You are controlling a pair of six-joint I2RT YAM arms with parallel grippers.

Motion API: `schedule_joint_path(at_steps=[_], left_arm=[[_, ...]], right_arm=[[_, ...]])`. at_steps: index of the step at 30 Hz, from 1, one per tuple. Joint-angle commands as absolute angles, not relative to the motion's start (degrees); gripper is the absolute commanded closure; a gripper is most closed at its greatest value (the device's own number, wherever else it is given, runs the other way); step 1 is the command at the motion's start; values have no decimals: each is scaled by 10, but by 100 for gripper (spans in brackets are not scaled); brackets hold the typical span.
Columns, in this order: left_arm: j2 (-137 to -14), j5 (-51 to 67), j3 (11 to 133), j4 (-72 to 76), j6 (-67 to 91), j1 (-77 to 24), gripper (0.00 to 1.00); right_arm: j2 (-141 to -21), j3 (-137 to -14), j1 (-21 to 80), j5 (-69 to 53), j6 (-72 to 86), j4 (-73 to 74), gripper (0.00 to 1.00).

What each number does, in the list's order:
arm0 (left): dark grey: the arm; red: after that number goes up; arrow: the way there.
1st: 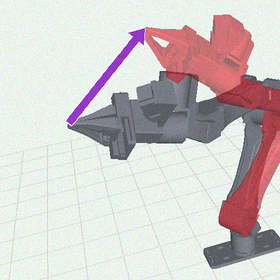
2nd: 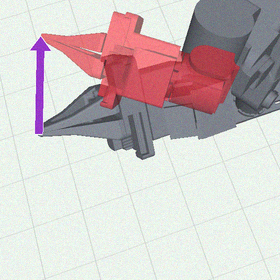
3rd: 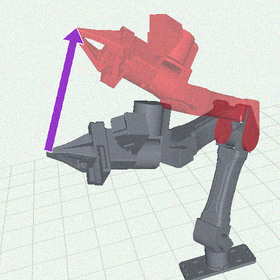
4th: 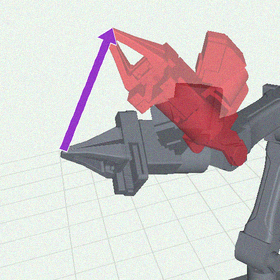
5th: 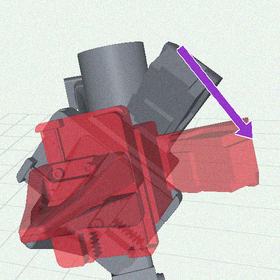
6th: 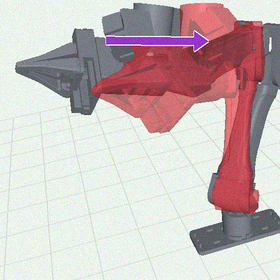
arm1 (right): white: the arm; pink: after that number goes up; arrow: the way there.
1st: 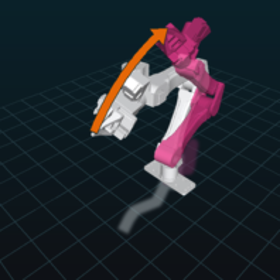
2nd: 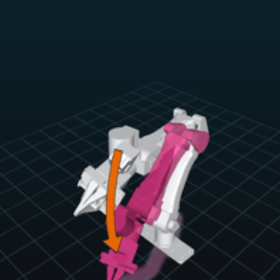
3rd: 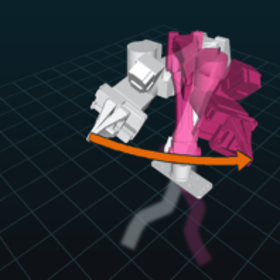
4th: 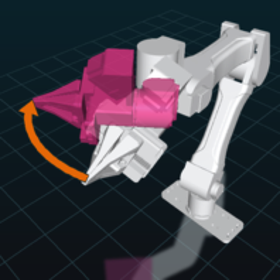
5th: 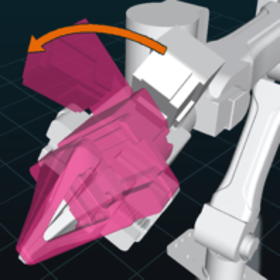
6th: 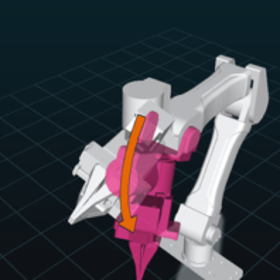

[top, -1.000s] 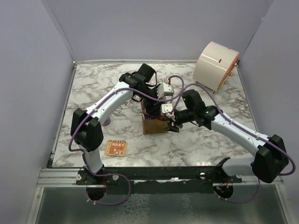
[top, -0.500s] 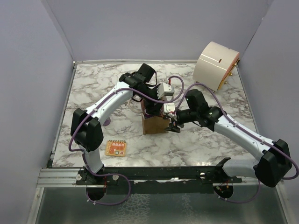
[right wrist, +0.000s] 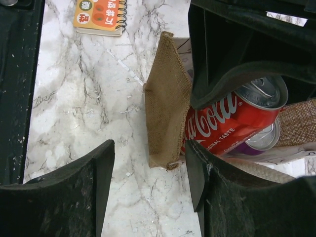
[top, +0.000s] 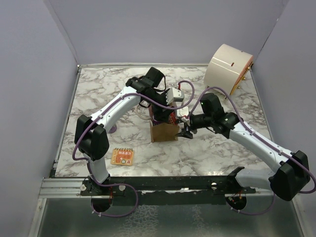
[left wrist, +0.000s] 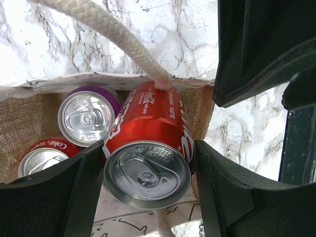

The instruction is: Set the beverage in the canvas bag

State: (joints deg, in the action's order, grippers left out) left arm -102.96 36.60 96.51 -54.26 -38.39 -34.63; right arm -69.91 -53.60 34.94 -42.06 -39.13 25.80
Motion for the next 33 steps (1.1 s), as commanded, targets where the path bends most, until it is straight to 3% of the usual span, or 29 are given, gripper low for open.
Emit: schedule_joint_path(at_steps=[1, 20, 33], left_arm=[[-984, 385, 963, -521, -409, -346, 100], [-993, 372, 983, -634, -465, -348, 100], [-990, 291, 942, -608, -464, -372, 100]], right_arm=[[-669, -525, 342, -430, -379, 258, 42], [-642, -503, 292, -440, -358, 253, 42], [-645, -496, 281, -432, -356, 245, 42]])
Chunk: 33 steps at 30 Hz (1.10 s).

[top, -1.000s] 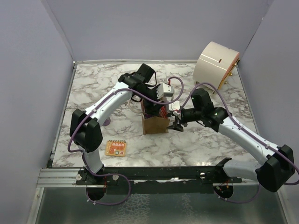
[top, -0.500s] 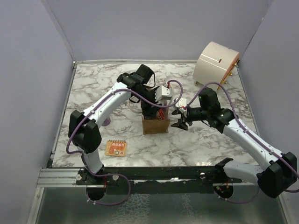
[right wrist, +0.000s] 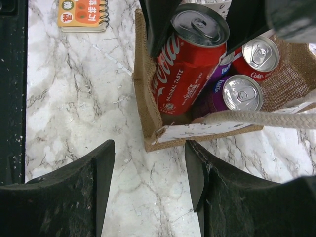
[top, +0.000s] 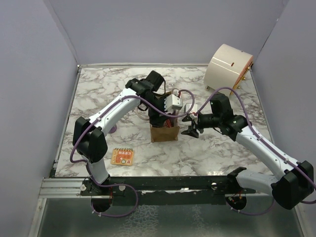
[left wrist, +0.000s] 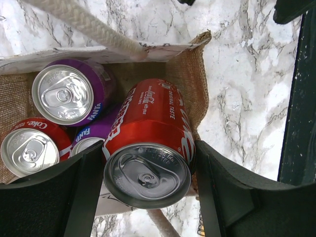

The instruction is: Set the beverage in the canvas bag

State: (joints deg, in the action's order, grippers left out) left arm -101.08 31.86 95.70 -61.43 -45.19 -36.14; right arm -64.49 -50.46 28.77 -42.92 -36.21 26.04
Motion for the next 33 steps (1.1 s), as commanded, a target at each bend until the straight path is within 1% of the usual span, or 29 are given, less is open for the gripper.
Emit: schedule_joint_path(at_steps=[1, 15, 23, 27, 33], left_arm=[[-990, 286, 940, -608, -467, -374, 100], [-1008, 267, 931, -585, -470, -400, 100], [-1007, 278, 921, -560, -458, -403, 100], [-1006, 278, 912, -555, -462, -403, 100], [-1019, 268, 935, -591, -481, -406, 100]], right_arm=[[-646, -496, 280, -434, -356, 246, 42], [-690, -487, 279, -510, -370, 258, 42], [-711, -454, 279, -481, -309, 183, 42], [-723, -450, 279, -464, -274, 152, 45], [-738, -451, 280, -447, -233, 119, 56]])
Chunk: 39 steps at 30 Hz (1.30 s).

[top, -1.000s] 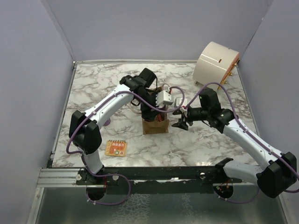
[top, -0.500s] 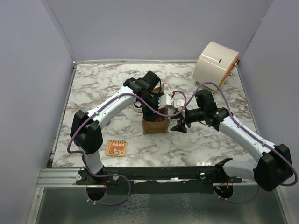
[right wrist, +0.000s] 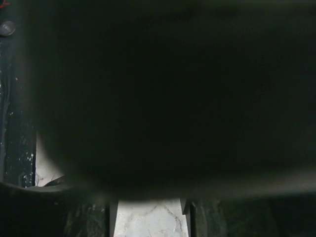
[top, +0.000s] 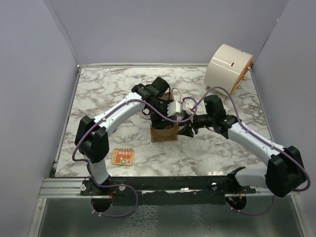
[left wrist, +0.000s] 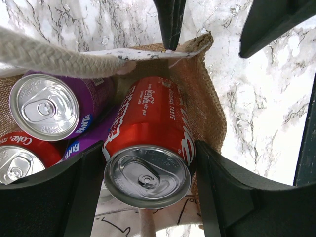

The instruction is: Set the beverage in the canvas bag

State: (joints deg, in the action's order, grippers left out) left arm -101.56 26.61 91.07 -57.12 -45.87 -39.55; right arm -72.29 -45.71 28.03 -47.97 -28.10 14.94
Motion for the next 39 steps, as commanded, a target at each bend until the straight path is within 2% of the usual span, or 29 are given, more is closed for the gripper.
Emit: schedule_joint_path(at_steps=[1, 24, 33, 39], left_arm=[[-1020, 268, 938, -595, -482, -407, 100], [-1034, 212, 947, -665, -521, -423, 100], [-1029, 219, 940, -665, -532, -427, 100], [-1029, 239, 909, -610, -508, -430, 100]], right_arm=[[-739, -452, 280, -447, -228, 116, 58], [-740, -450, 280, -424, -239, 116, 98], [-739, -449, 280, -425, -242, 116, 99], [-737, -445, 280, -437, -257, 119, 99]])
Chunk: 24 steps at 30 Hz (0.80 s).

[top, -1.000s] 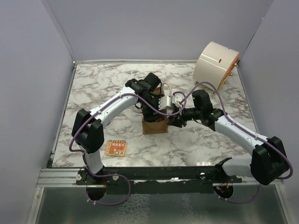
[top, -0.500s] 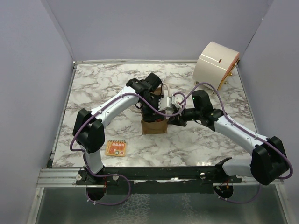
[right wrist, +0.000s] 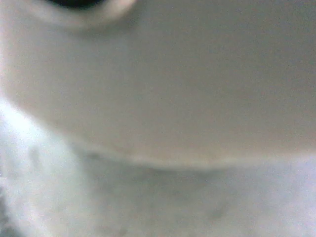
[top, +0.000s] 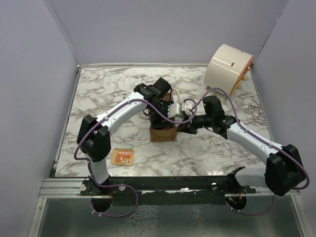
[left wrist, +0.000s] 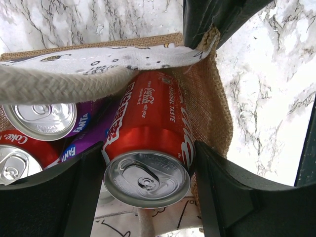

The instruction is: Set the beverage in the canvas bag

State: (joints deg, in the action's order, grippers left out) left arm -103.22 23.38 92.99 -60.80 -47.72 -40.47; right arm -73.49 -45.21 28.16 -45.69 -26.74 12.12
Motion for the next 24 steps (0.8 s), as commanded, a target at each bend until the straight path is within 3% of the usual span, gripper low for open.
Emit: schedule_joint_path(at_steps=[1, 6, 15, 24], left_arm=[[-1031, 241, 906, -602, -505, -432, 100], [-1047, 238, 903, -583, -490, -438, 99], [-1057, 235, 890, -547, -467, -443, 85], [-1068, 231, 877, -520, -439, -448, 72]], right_arm=[[-737, -444, 280, -440, -261, 121, 98], [-733, -444, 280, -458, -276, 135, 92], [-723, -441, 280, -460, -297, 147, 78], [-715, -441, 280, -452, -306, 152, 75]])
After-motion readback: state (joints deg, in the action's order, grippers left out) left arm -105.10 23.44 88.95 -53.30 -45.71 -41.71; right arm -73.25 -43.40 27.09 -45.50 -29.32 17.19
